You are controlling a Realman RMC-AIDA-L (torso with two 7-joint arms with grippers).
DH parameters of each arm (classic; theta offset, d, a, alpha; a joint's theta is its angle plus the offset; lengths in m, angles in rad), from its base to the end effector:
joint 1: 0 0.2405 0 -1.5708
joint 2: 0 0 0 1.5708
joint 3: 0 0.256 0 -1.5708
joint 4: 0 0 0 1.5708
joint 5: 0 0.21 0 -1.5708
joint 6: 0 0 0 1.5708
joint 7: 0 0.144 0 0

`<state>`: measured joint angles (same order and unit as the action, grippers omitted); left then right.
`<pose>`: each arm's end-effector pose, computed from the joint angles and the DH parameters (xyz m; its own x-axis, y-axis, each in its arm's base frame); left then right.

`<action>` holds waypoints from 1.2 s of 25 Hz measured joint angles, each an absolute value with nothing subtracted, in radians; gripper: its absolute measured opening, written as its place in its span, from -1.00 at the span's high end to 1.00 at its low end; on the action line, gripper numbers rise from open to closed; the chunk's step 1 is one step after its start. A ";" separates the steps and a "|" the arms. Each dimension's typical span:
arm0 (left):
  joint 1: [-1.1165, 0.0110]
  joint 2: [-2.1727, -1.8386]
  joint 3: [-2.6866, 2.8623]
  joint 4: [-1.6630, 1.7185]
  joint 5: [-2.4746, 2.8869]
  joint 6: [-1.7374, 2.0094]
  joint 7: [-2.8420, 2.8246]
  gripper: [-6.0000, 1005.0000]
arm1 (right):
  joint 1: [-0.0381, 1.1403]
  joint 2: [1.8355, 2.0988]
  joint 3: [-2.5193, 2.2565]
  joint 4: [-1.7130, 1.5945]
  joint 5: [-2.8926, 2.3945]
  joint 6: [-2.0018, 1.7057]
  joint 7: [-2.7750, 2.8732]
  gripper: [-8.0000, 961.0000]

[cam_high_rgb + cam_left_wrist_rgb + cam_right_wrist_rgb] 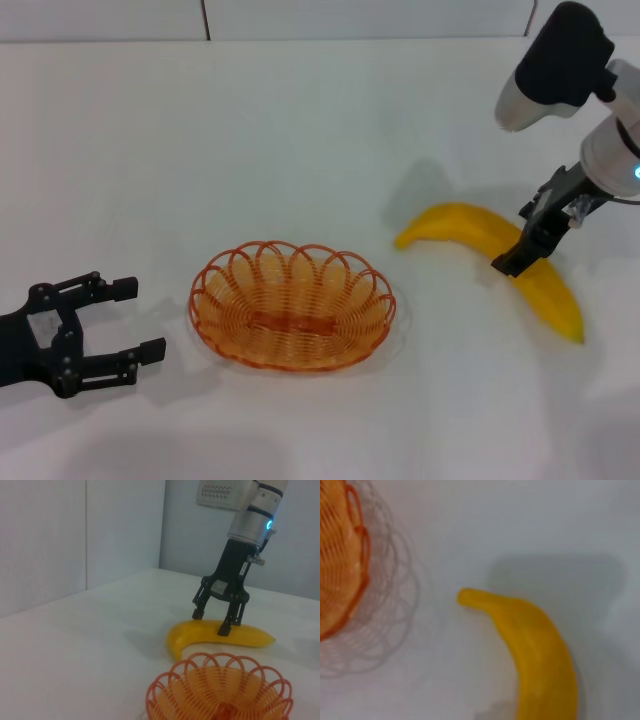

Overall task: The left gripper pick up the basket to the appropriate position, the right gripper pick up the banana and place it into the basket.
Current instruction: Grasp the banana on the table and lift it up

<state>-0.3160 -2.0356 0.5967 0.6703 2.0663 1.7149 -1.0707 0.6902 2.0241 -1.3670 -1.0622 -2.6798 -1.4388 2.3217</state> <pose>-0.3286 0.2547 0.0251 0.8581 0.2284 0.4599 0.3653 -0.9010 -0.2342 0.2264 0.3786 -0.0003 0.7377 -0.5536 0.3864 -0.3845 -0.8150 -0.4335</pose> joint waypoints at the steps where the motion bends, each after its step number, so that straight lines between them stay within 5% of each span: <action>1: -0.316 -2.036 0.597 0.670 2.066 1.715 -1.071 -0.69 | 0.690 2.024 -1.366 -1.059 -2.685 -1.436 2.322 -0.48; 27: -0.315 -2.036 0.597 0.670 2.066 1.715 -1.071 -0.69 | 0.704 2.028 -1.372 -1.028 -2.697 -1.439 2.323 -0.45; 30: -0.313 -2.036 0.597 0.670 2.066 1.715 -1.071 -0.69 | 0.704 2.028 -1.372 -1.034 -2.697 -1.439 2.328 -0.20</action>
